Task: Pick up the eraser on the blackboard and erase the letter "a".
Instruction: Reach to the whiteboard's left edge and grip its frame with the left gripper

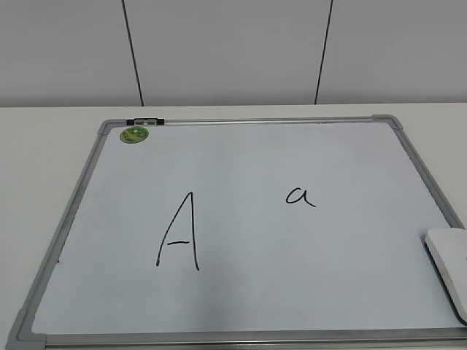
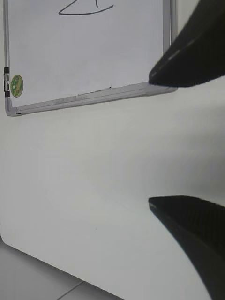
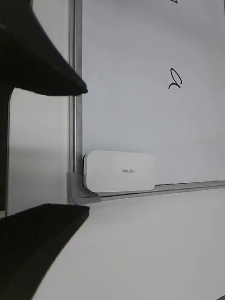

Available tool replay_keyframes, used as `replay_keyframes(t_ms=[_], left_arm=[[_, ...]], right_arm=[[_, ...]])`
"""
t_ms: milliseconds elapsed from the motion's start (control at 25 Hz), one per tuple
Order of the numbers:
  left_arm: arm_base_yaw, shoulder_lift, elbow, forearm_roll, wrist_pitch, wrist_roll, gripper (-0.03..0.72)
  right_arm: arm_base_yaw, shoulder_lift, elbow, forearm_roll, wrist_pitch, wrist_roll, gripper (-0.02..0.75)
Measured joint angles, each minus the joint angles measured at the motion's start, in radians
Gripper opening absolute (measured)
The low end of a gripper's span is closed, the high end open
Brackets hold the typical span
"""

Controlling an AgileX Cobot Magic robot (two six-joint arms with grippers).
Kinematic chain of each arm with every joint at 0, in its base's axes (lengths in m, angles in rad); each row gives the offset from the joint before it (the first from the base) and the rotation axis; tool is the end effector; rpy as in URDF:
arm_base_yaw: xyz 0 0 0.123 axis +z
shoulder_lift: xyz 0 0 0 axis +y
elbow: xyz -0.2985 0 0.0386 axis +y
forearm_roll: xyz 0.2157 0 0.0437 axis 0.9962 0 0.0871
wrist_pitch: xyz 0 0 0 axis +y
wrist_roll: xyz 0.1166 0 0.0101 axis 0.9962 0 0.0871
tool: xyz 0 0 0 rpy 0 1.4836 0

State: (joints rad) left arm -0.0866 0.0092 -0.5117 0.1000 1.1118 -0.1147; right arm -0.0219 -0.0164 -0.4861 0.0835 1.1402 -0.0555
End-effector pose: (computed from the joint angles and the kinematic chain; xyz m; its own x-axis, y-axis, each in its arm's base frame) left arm -0.0280 0.0130 0.2485 -0.4945 -0.0273 -0.8687 -0.0260 0.9995 -0.0166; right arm -0.0314 0.0096 0.2379 -0.5209 -0.0091 -0.8536 -0.0535 0.9983 0.0220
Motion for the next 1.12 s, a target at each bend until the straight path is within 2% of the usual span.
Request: replay_keyframes(t_ms=[840, 1120], left_arm=[[0.000, 0.010, -0.002, -0.023, -0.002, 0.000, 0.523], [0.000, 0.213, -0.058, -0.032, -0.019, 0.000, 0.480]], right_arm=[[0.000, 0.000, 0.000, 0.000, 0.000, 0.000, 0.534], [0.000, 0.000, 0.000, 0.000, 0.000, 0.000, 0.534]])
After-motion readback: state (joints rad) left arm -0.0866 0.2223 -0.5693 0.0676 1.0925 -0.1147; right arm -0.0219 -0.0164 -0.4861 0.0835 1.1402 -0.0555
